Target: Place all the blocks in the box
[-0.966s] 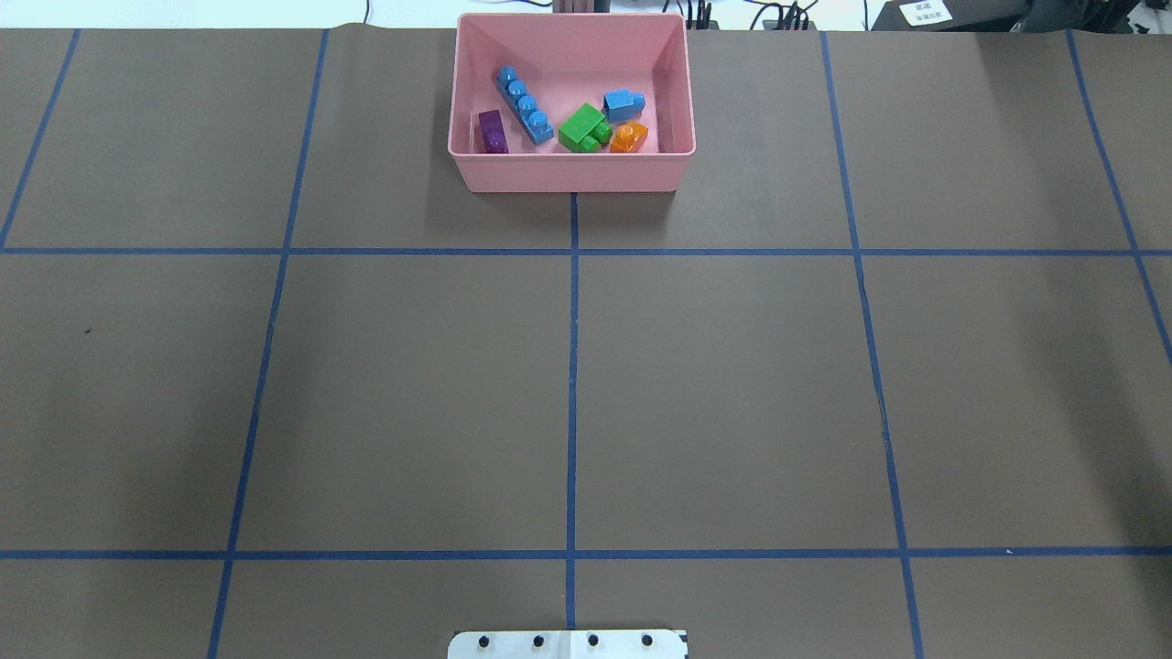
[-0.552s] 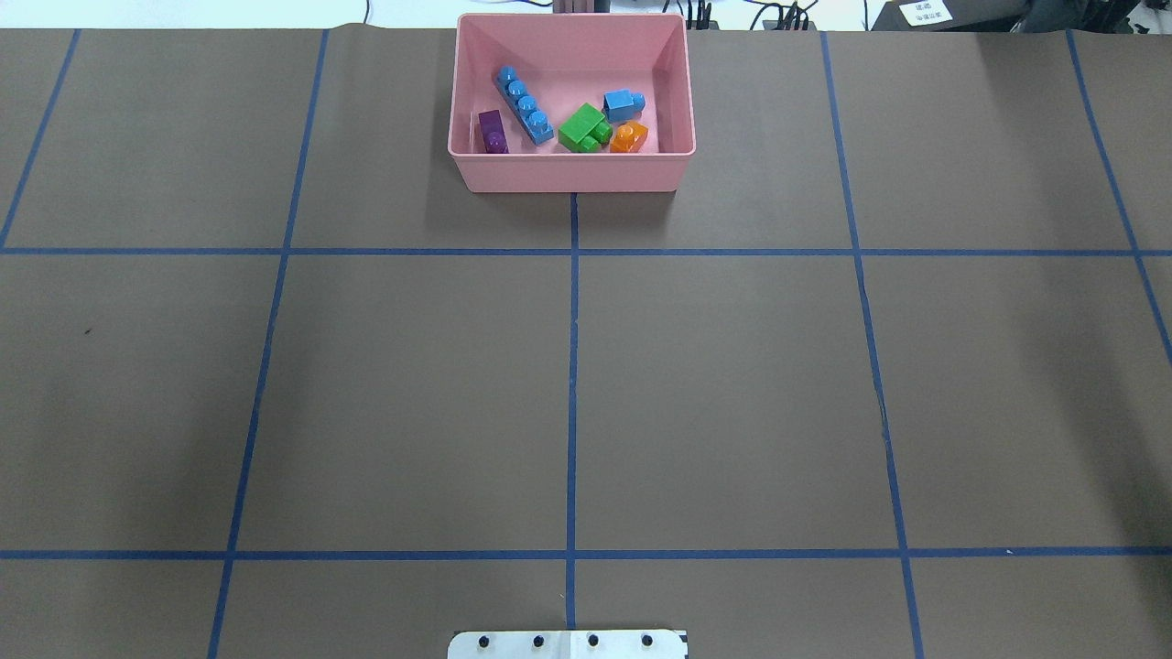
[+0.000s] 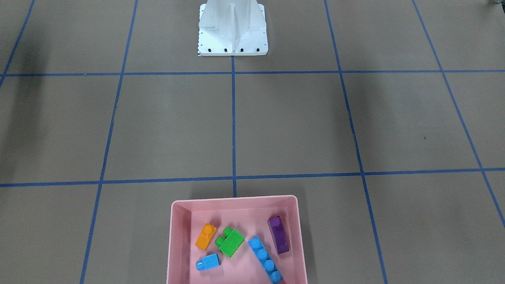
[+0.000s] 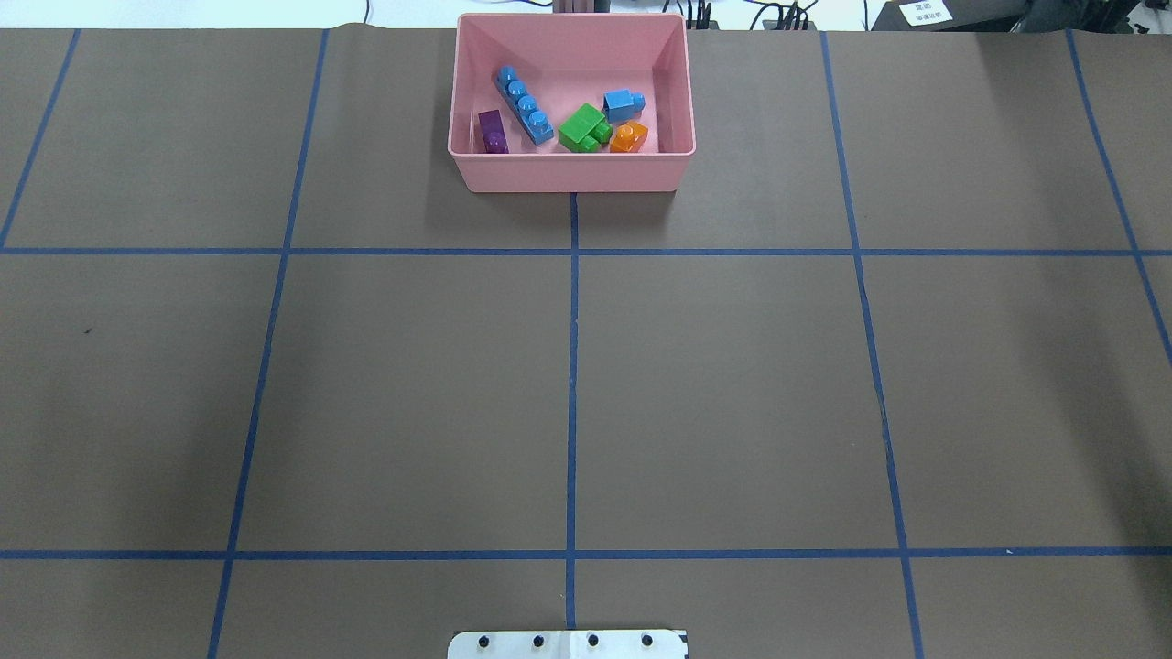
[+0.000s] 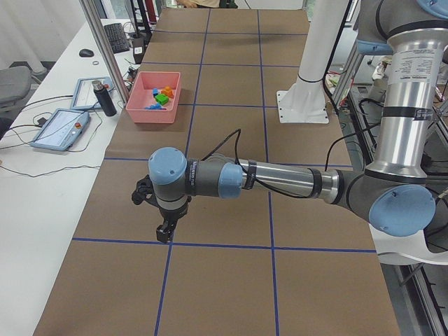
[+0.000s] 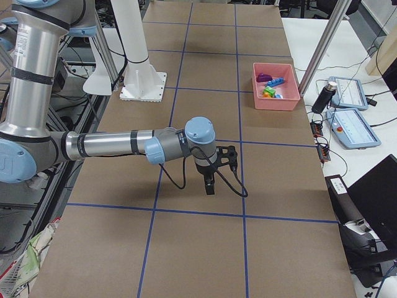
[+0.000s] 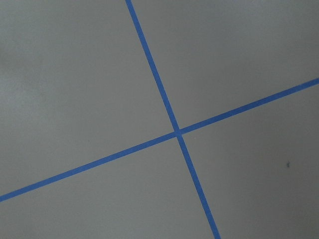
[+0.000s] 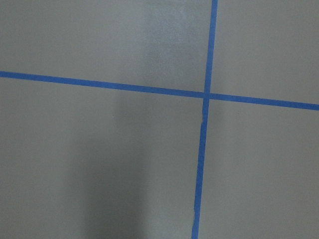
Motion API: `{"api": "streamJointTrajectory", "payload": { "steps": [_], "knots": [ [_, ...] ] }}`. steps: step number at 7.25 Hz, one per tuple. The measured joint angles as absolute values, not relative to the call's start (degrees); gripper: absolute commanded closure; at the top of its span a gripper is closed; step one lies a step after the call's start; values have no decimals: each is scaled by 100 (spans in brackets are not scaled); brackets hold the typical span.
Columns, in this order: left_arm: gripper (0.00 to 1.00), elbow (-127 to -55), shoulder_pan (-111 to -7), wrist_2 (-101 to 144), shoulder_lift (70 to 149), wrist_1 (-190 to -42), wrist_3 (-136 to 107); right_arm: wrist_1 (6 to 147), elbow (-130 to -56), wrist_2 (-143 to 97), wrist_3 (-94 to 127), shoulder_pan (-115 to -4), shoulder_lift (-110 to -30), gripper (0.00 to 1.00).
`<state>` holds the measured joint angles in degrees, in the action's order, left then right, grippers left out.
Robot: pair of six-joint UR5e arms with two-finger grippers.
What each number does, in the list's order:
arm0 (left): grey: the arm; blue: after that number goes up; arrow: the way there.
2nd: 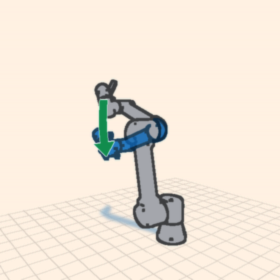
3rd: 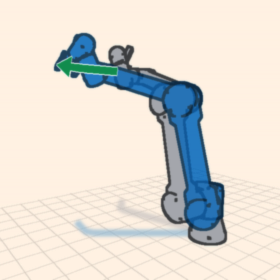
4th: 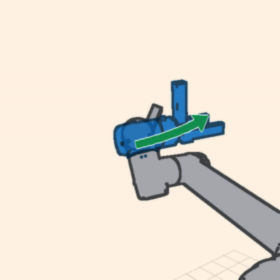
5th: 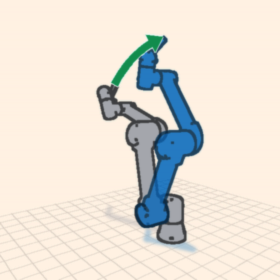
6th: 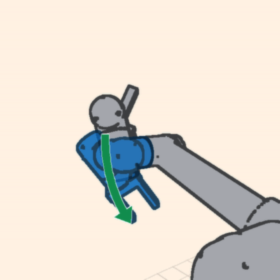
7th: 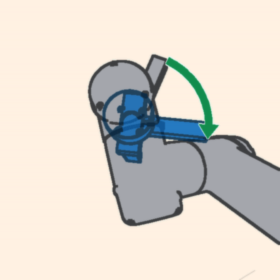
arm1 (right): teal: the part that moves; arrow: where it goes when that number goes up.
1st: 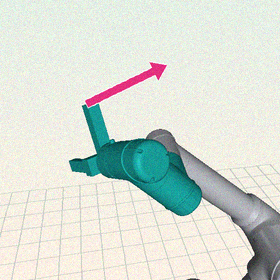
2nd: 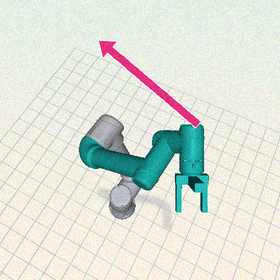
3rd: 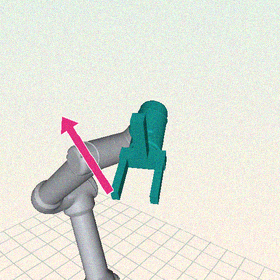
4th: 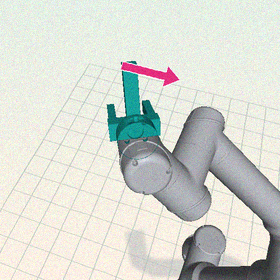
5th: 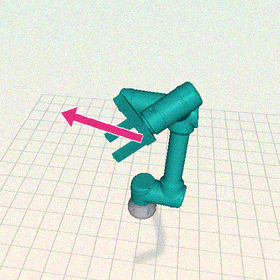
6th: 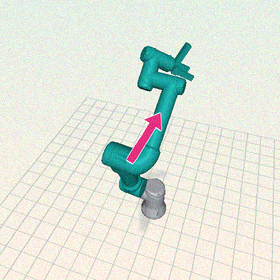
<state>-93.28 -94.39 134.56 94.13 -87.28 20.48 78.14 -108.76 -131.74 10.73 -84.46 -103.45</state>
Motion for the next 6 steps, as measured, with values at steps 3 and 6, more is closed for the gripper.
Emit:
{"api": "streamJointTrajectory", "payload": {
  "steps": [3,6],
  "knots": [
    [0,-9332,-9440,13513,9415,-8722,2046,7813,-10889,-13170,1070,-8446,-10341,0],
    [0,-9296,-9439,13809,9415,-8719,2032,7813,-10904,-13166,1064,-8446,-10344,0]
  ]
}}
